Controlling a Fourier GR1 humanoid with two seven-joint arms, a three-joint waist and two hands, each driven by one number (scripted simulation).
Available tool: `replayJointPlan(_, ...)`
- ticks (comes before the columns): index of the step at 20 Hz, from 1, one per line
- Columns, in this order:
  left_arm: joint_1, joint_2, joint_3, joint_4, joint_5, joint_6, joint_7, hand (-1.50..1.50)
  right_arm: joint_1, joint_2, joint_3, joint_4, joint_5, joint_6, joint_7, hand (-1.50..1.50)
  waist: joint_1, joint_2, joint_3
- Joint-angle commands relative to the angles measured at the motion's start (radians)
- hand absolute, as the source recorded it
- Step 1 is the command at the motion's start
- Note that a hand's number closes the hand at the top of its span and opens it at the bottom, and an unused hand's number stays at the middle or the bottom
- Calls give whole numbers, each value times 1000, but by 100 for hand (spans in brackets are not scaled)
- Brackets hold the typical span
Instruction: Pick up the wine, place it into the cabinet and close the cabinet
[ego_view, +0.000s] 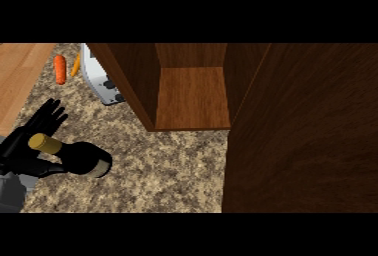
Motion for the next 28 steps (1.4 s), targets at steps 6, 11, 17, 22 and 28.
replayJointPlan(6, -2, 28, -21, 197, -72, -66, -172, -150, 84, -15, 22, -259, -48, -9, 80, -150, -1, -2, 0)
replayJointPlan(11, 21, -4, -64, 268, -142, -64, -309, -150, 33, -19, 2, -256, -59, -25, 126, -150, 6, -1, -1)
replayJointPlan(17, -19, -39, -71, 353, -157, -19, -325, -150, 66, -16, 23, -287, -44, -32, 141, -150, 1, -4, 0)
replayJointPlan(22, -50, -22, -30, 466, -123, -46, -361, -150, 64, 5, 54, -252, -15, -33, 90, -150, -3, -2, -1)
replayJointPlan(28, -130, -71, 10, 557, -55, -46, -336, -150, -4, 0, -22, -188, -58, -31, 89, -150, 8, 0, 0)
